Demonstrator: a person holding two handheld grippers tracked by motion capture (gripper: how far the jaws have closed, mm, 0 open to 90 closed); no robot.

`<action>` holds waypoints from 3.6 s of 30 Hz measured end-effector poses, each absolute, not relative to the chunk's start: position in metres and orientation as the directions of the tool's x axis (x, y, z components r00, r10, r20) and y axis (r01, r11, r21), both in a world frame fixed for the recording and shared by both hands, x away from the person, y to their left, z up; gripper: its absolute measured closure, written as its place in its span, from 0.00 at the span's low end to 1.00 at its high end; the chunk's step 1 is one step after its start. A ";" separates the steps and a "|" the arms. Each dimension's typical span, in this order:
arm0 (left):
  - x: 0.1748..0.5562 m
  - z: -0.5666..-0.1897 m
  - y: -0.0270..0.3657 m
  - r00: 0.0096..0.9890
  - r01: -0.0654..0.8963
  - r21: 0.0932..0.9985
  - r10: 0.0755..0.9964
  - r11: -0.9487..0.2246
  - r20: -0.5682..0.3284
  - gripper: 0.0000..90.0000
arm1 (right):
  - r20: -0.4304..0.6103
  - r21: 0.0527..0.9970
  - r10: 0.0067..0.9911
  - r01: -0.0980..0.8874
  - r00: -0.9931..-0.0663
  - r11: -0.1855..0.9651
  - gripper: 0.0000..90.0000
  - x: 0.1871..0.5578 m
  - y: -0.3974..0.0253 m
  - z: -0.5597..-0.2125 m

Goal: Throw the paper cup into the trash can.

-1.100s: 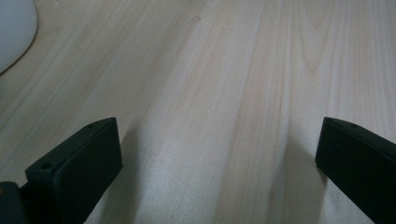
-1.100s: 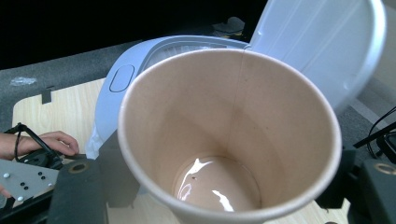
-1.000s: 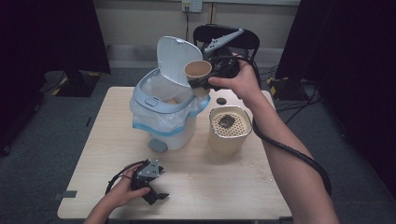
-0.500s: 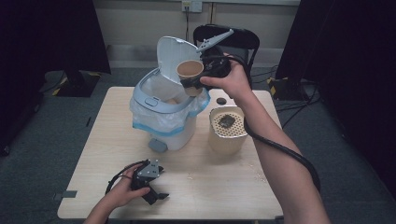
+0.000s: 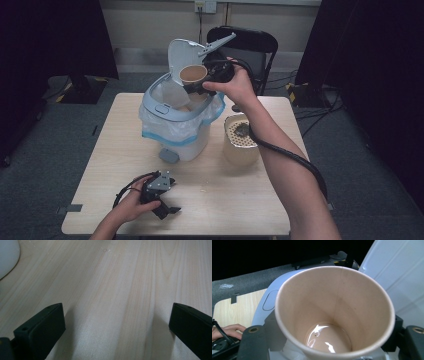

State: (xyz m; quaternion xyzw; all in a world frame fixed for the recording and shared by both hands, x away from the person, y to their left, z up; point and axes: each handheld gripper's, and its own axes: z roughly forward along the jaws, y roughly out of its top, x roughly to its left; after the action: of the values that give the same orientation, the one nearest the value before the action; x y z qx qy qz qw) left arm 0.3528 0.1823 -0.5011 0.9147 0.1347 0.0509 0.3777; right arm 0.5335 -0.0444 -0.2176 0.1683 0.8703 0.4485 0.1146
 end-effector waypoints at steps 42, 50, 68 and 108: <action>0.353 -0.501 0.182 0.958 0.211 0.708 0.287 -0.674 -0.012 0.00 | -0.018 0.833 0.368 0.190 -0.930 0.520 0.19 0.527 -0.041 -0.231; 0.352 -0.502 0.182 0.958 0.211 0.715 0.288 -0.666 -0.015 0.00 | -0.020 0.823 0.370 0.195 -0.929 0.533 0.19 0.517 -0.059 -0.227; 0.353 -0.502 0.182 0.958 0.211 0.715 0.287 -0.666 -0.015 0.00 | -0.027 0.800 0.428 0.237 -0.903 0.552 0.20 0.509 -0.101 -0.233; 0.353 -0.502 0.182 0.959 0.210 0.710 0.284 -0.672 -0.015 0.00 | -0.036 0.829 0.454 0.228 -0.890 0.511 0.20 0.538 -0.086 -0.223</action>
State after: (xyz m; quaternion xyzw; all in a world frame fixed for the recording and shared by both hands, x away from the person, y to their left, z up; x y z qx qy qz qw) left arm 0.3527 0.1821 -0.5016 0.9131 0.1353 0.0484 0.3815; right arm 0.5383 -0.0863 -0.2231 0.1982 0.8603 0.4527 0.1252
